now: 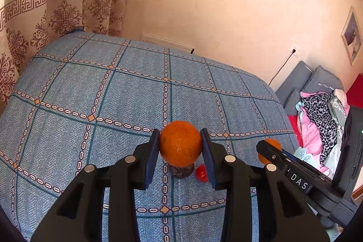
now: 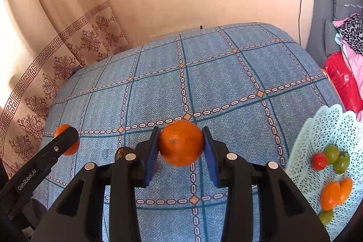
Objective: Organize fruits
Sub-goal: 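Carry both oranges into the basket and open both tools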
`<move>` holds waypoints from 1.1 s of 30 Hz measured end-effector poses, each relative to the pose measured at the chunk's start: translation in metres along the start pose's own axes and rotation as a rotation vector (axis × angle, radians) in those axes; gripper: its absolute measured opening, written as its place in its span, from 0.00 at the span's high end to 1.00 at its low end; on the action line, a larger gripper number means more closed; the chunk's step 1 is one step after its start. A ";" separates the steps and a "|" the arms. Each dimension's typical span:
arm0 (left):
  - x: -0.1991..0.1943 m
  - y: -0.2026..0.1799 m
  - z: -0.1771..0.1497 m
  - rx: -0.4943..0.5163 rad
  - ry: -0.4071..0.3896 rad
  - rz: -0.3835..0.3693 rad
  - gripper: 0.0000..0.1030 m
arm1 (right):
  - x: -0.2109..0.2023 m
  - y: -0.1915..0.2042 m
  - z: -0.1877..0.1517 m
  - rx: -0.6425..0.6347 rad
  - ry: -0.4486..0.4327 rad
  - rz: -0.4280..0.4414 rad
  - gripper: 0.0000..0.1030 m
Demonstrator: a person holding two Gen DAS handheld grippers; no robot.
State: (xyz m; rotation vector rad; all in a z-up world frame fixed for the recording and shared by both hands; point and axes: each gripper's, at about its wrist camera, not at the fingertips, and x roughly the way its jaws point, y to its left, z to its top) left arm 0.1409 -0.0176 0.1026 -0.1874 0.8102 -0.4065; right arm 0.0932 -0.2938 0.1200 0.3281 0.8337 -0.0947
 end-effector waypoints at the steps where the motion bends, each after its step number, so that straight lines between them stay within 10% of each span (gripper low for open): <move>1: -0.003 -0.004 0.000 0.010 -0.003 -0.013 0.65 | -0.006 -0.005 0.000 0.005 -0.008 -0.005 0.63; 33: -0.025 -0.139 -0.071 0.320 0.063 -0.226 0.65 | -0.117 -0.190 -0.080 0.279 -0.057 -0.118 0.63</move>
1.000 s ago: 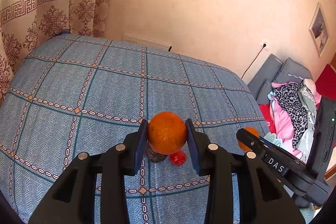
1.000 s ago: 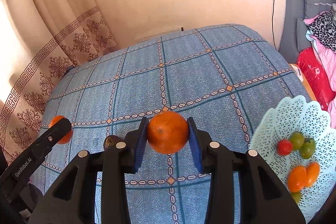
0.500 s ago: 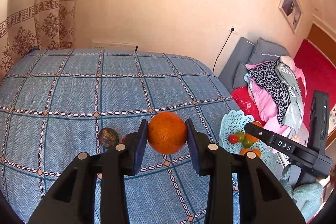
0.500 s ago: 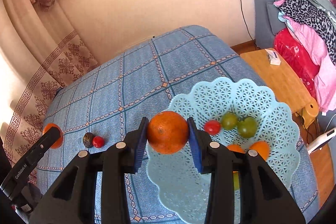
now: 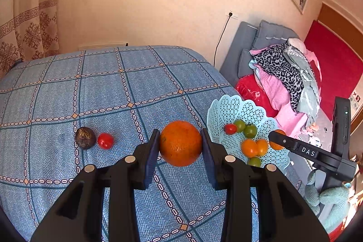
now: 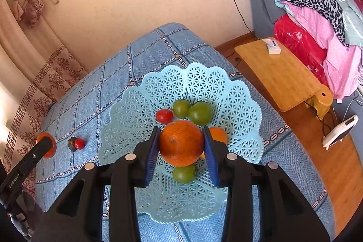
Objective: Organize fruits
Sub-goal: 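Carry both oranges into the basket and open both tools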
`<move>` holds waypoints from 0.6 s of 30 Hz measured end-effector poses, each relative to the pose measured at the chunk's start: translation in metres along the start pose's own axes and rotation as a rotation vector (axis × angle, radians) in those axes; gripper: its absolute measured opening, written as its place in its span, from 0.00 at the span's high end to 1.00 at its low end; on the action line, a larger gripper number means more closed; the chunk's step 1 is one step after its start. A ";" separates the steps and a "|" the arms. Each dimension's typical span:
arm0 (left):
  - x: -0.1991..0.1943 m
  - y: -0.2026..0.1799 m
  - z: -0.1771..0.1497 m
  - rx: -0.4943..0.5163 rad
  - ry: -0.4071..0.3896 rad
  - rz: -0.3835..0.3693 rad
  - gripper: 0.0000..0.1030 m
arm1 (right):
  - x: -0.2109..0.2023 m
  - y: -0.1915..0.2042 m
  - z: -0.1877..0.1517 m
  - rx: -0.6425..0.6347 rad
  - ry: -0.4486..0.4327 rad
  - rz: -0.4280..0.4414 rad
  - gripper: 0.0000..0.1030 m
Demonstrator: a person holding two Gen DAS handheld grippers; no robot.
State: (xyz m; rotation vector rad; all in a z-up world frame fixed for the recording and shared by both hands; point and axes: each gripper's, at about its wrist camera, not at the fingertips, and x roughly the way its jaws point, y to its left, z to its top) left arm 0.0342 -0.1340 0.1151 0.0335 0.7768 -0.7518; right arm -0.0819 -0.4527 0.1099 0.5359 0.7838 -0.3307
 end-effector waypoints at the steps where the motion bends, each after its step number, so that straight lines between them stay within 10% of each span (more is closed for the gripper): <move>1: 0.002 -0.003 -0.001 0.007 0.004 0.002 0.65 | -0.001 -0.002 -0.003 -0.006 0.003 -0.005 0.63; 11: 0.012 -0.026 -0.010 0.050 0.034 0.000 0.65 | -0.009 -0.022 -0.017 -0.007 0.008 0.003 0.62; 14: 0.015 -0.033 -0.013 0.059 0.044 -0.007 0.65 | -0.016 -0.026 -0.018 0.002 -0.019 0.017 0.43; 18: 0.019 -0.042 -0.014 0.066 0.054 -0.022 0.65 | -0.028 -0.025 -0.018 -0.017 -0.072 0.005 0.43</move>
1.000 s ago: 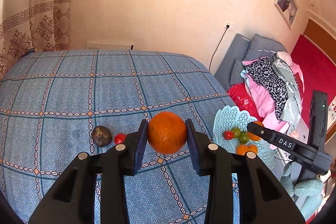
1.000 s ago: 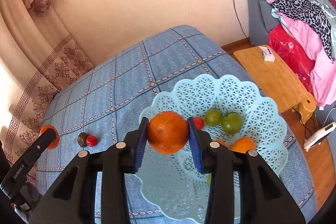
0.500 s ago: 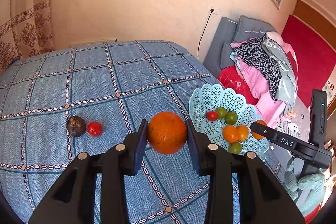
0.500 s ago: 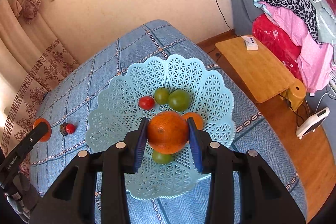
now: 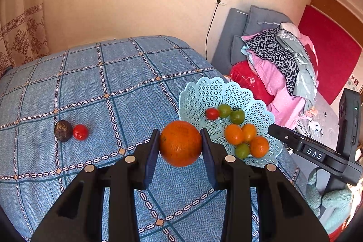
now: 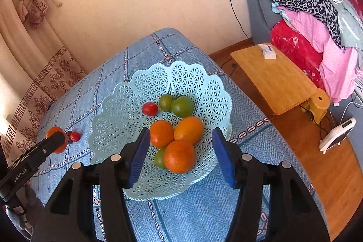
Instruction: Organize fruits
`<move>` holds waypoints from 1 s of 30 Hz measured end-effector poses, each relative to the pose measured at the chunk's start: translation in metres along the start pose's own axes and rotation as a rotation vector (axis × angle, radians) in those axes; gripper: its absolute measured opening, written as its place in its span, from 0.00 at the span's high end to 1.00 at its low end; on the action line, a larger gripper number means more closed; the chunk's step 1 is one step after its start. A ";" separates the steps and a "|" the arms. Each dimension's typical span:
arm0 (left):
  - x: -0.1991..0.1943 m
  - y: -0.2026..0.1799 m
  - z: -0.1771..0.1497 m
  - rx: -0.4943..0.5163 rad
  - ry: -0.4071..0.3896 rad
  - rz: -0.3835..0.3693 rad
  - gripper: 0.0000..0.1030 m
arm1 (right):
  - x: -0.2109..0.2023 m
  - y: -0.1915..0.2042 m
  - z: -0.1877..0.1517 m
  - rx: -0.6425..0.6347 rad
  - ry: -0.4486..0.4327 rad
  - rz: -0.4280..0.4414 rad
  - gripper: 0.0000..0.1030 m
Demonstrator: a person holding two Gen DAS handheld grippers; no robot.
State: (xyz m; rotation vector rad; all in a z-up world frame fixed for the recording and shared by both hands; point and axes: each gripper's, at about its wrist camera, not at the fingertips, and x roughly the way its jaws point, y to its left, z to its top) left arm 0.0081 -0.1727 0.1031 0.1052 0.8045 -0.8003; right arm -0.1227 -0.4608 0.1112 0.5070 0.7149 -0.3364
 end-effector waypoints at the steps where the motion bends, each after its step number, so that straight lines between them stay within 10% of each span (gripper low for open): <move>1: 0.001 -0.002 0.000 0.002 0.002 -0.002 0.65 | -0.002 0.000 0.000 -0.003 -0.007 0.002 0.43; 22: 0.046 -0.048 -0.002 0.033 0.132 -0.118 0.64 | -0.015 -0.017 -0.006 0.017 -0.087 -0.002 0.40; 25: 0.044 -0.048 -0.002 0.033 0.111 -0.101 0.39 | -0.012 -0.017 -0.009 0.007 -0.096 -0.025 0.38; 30: 0.037 -0.045 0.002 0.034 0.094 -0.087 0.37 | -0.012 -0.019 -0.011 0.019 -0.093 -0.013 0.38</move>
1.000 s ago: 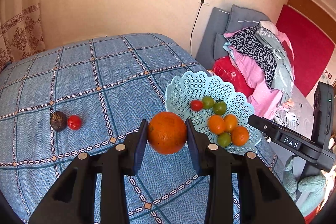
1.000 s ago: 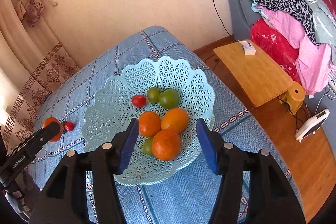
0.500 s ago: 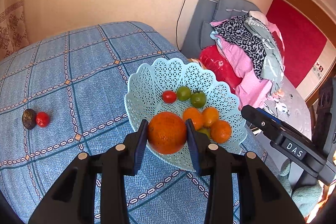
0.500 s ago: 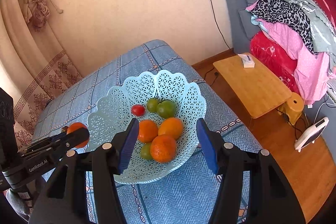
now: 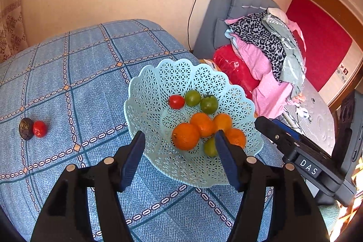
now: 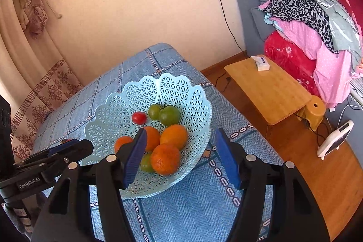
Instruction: Organize fruits
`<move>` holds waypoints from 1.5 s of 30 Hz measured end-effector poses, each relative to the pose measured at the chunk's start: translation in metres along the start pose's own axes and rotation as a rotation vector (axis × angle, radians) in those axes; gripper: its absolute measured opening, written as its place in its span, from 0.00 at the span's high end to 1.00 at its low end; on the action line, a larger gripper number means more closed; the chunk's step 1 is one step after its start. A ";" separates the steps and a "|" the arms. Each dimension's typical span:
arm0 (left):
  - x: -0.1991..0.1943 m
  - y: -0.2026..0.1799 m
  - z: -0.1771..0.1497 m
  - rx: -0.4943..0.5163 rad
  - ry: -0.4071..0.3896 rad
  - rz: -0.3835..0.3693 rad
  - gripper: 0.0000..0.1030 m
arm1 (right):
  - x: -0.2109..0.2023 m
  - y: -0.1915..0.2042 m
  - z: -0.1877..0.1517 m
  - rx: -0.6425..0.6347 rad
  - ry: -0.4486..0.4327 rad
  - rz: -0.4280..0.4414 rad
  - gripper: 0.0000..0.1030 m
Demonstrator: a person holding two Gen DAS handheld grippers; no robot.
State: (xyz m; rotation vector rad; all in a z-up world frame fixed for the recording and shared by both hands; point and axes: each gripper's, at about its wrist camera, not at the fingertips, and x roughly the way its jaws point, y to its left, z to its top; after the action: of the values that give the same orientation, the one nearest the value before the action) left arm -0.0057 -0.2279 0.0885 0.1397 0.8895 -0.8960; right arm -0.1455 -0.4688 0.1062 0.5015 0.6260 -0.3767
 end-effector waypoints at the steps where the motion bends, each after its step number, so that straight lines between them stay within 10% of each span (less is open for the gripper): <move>1: -0.002 0.000 0.001 0.003 -0.006 0.009 0.37 | -0.001 0.001 0.000 -0.001 -0.003 0.002 0.38; 17: -0.036 0.032 0.005 -0.054 -0.086 0.076 0.17 | -0.002 0.035 -0.006 -0.054 -0.006 0.046 0.37; 45: -0.066 0.197 -0.009 -0.362 -0.097 0.285 0.21 | 0.018 0.139 -0.031 -0.268 0.015 0.155 0.37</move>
State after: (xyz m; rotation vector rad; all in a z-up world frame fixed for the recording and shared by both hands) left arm 0.1120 -0.0572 0.0828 -0.0884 0.9008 -0.4636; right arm -0.0802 -0.3416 0.1193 0.2942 0.6365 -0.1392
